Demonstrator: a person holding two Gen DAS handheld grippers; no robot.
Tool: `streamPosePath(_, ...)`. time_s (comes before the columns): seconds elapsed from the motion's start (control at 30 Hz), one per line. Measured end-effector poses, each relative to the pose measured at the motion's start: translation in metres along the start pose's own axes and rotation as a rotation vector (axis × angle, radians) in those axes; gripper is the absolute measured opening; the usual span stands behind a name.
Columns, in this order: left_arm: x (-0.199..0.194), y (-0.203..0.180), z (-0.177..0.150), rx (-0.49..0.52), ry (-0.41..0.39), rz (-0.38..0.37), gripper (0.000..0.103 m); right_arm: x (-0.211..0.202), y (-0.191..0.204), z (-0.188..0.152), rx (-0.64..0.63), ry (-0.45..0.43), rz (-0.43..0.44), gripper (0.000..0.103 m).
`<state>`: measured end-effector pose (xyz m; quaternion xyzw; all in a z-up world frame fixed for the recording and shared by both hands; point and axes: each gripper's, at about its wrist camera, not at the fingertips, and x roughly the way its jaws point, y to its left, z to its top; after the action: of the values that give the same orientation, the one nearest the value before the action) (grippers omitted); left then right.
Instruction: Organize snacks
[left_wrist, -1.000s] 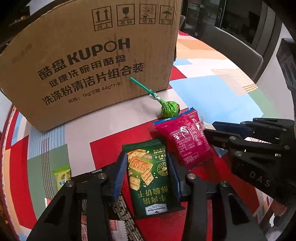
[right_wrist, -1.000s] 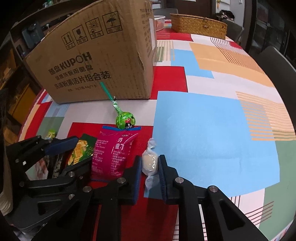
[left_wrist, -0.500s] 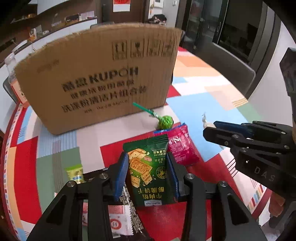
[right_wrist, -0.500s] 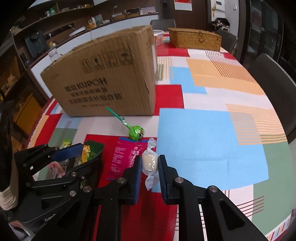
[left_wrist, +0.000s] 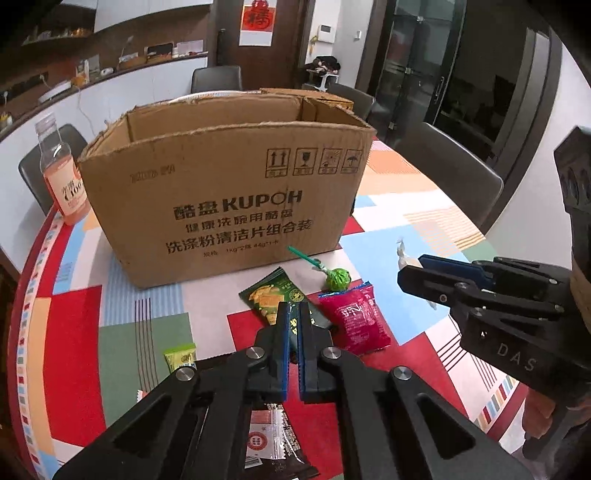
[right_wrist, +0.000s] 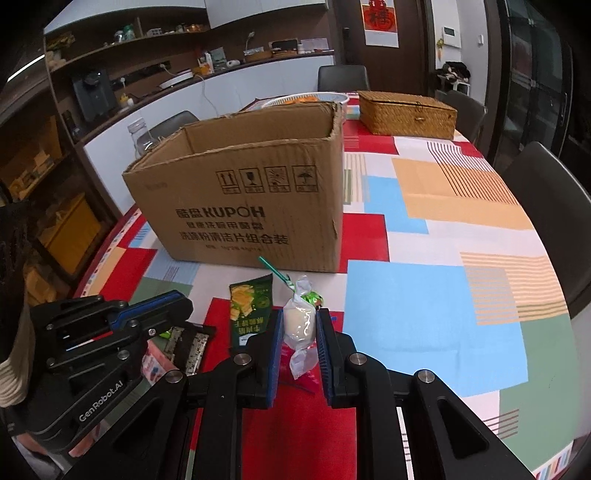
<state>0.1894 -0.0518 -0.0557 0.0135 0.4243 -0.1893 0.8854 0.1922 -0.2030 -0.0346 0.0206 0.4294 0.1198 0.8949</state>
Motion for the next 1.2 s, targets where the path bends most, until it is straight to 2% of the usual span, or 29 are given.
streamPosePath(0.07, 0.007, 0.002, -0.001, -0.017, 0.023, -0.022, 0.02, 0.002, 0.0, -0.001, 0.0, 0.007, 0.001, 0.019)
streamPosePath(0.27, 0.032, -0.001, 0.005, -0.025, 0.084, -0.026, 0.034, 0.012, -0.009, -0.004, 0.019, 0.028, -0.005, 0.019)
streamPosePath(0.6, 0.074, -0.028, 0.024, 0.049, 0.116, -0.099, 0.033, 0.02, -0.037, -0.006, 0.082, 0.04, -0.024, 0.019)
streamPosePath(1.0, 0.125, -0.05, 0.034, 0.107, 0.193, -0.077, 0.033, 0.036, -0.061, -0.009, 0.132, 0.075, -0.049, 0.019)
streamPosePath(1.07, 0.128, -0.052, 0.035, 0.113, 0.194, -0.072, 0.026, 0.038, -0.062, -0.008, 0.137, 0.077, -0.048, 0.02)
streamPosePath(1.2, 0.126, -0.053, 0.035, 0.115, 0.187, -0.07, 0.025, 0.038, -0.063, -0.009, 0.144, 0.077, -0.051, 0.02)
